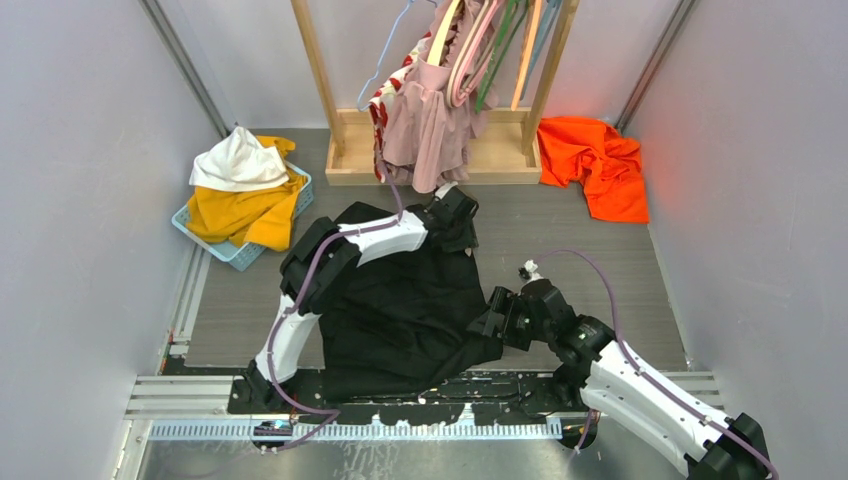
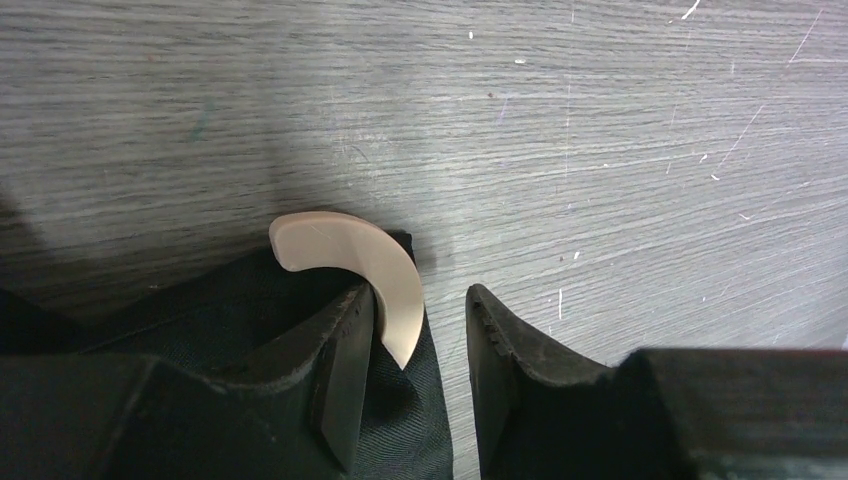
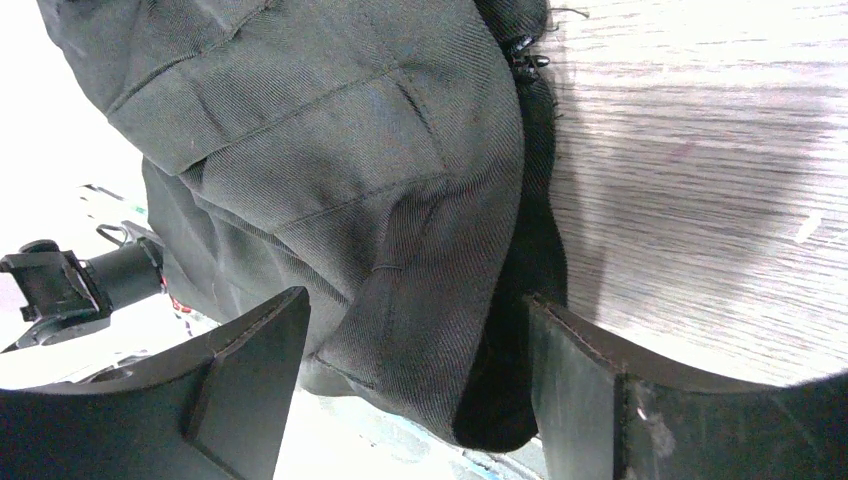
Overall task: Place the skirt on the hanger
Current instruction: Hang the skirt on the hanger, then pick up the hanger at the center of the board.
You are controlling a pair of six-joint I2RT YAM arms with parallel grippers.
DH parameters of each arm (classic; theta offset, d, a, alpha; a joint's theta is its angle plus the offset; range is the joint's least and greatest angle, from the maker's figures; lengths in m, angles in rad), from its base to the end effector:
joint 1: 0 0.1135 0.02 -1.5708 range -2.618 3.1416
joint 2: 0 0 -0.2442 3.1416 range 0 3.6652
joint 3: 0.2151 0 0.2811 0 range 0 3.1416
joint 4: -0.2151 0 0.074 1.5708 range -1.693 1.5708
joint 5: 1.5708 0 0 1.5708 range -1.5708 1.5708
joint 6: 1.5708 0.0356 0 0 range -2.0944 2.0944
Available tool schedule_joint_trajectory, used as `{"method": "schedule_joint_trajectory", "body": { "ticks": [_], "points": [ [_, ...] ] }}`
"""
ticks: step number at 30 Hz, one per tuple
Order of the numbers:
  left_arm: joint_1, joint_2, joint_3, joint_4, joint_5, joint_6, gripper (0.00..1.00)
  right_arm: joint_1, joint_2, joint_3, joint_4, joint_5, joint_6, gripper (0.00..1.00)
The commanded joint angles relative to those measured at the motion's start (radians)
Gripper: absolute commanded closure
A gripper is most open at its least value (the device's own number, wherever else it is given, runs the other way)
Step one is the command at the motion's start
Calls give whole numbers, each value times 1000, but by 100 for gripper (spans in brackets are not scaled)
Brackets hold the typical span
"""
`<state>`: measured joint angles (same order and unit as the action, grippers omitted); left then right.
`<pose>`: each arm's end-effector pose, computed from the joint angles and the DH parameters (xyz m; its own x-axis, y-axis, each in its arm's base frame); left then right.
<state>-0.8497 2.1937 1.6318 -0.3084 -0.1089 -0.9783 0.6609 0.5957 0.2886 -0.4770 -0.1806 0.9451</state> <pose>0.3313 -0.3710 0.1327 -0.8629 -0.2674 -0.4289 -0.0276 0.8722 -0.4883 0.1342 0.1124 0.1477 -0.8973 0.3123 -0.3118 0.0394 0.7605 0.6482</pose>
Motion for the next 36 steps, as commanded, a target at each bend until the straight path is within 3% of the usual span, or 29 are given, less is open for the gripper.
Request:
{"method": "schedule_joint_trajectory", "body": {
  "ticks": [1,6,10,11,17,21,22,23,26,28,36],
  "points": [
    [-2,32,3,-38,-3,26,59,-1,-17,21,38,18,9,19],
    [-16,39,-41,-43,-13,48,65,-1,-5,20,49,12,12,19],
    [-20,35,-78,-48,-20,67,97,-1,-11,47,37,46,10,19],
    [-19,19,-100,-38,-21,72,100,0,-5,62,36,62,5,19],
    [-18,-176,-282,13,-47,114,100,-35,138,175,89,112,-58,19],
    [-17,-292,-405,32,-48,134,100,-180,217,217,152,47,-89,21],
    [-17,-341,-469,57,-33,140,100,-302,291,232,229,-1,-108,27],
    [-18,-346,-492,73,-25,143,100,-327,324,238,263,-27,-109,30],
    [-16,-346,-526,109,-1,153,100,-350,445,249,438,-127,-98,44],
    [-16,-355,-534,117,-1,160,100,-351,512,253,526,-198,-95,47],
    [-16,-407,-442,17,-1,227,77,-350,686,284,648,-270,-84,41]
  ]
}}
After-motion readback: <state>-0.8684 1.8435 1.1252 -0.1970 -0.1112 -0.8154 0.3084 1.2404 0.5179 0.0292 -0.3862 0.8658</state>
